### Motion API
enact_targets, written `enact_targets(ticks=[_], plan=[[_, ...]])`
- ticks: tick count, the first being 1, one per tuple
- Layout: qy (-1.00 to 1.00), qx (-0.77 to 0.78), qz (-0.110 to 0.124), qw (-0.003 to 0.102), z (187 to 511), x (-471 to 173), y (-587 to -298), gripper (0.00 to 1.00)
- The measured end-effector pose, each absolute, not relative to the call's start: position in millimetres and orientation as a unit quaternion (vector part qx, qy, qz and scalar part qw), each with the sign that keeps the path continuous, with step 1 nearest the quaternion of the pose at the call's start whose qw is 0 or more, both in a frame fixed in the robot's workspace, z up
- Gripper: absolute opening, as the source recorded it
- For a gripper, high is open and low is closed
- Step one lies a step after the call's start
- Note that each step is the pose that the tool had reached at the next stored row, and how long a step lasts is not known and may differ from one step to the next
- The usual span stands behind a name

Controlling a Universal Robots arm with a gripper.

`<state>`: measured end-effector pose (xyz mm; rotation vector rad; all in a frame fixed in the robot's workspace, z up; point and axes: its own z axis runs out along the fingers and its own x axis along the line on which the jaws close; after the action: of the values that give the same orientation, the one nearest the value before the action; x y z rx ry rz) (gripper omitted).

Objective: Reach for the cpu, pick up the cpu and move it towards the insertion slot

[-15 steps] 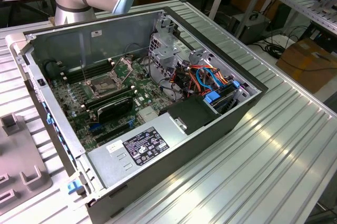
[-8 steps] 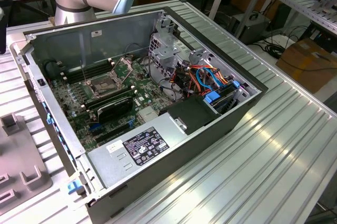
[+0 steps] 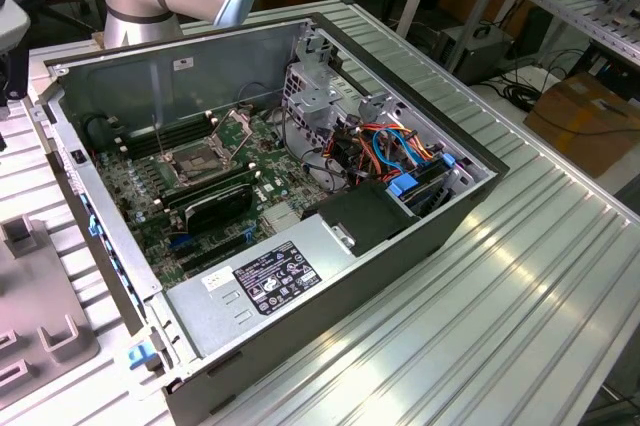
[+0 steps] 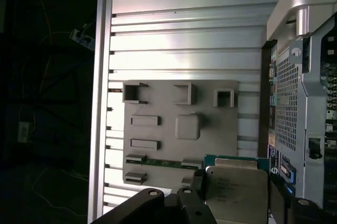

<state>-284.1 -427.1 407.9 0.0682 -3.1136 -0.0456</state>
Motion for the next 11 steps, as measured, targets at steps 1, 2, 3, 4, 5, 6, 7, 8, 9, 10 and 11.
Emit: enact_targets(ticks=[1, 2, 3, 4, 5, 6, 7, 8, 9, 10, 11], plan=[[-1.0, 0.022, -0.015, 0.013, 407.9, -282.2, -427.1, 0.55], [-1.0, 0.022, -0.015, 0.013, 407.9, -281.3, -427.1, 0.55], [-1.0, 0.022, -0.015, 0.013, 407.9, -280.4, -427.1, 0.55], [-1.0, 0.022, -0.015, 0.013, 407.9, -279.2, -427.1, 0.55], [-1.0, 0.022, -0.015, 0.013, 407.9, -278.2, -427.1, 0.55], [-1.0, 0.022, -0.015, 0.013, 407.9, -277.6, -427.1, 0.55], [-1.0, 0.022, -0.015, 0.013, 407.9, -276.6, -427.1, 0.55], [-1.0, 0.022, -0.015, 0.013, 407.9, -275.1, -427.1, 0.55], [-1.0, 0.022, -0.015, 0.013, 407.9, -273.8, -427.1, 0.55], [-1.0, 0.022, -0.015, 0.013, 407.9, -272.6, -427.1, 0.55], [-1.0, 0.022, -0.015, 0.013, 407.9, -271.2, -427.1, 0.55]])
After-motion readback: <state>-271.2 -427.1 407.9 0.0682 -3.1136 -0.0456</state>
